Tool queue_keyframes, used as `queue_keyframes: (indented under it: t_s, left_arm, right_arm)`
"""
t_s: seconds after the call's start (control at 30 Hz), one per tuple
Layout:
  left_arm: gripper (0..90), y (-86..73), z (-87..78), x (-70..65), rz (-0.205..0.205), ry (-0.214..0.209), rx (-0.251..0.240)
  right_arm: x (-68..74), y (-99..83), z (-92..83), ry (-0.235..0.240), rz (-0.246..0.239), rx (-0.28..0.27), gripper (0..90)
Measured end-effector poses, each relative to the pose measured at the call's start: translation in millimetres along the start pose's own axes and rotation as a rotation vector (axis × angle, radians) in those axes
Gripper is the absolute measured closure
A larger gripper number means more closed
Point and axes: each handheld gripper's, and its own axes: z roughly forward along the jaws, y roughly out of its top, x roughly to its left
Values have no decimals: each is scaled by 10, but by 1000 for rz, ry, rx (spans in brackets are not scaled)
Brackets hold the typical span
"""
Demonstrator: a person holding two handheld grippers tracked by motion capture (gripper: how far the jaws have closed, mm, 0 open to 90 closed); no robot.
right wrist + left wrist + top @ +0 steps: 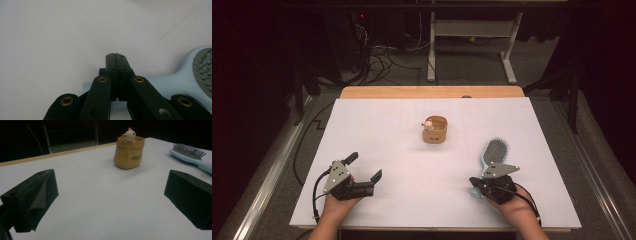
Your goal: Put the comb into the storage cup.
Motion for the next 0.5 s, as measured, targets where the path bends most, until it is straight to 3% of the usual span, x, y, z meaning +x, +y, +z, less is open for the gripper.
queue_keyframes:
  t_s: [0.5]
  left_arm:
    - [1,-3,7,-7,5,-3,6]
  right_arm:
    - [-21,-175,-177,-13,1,8,900]
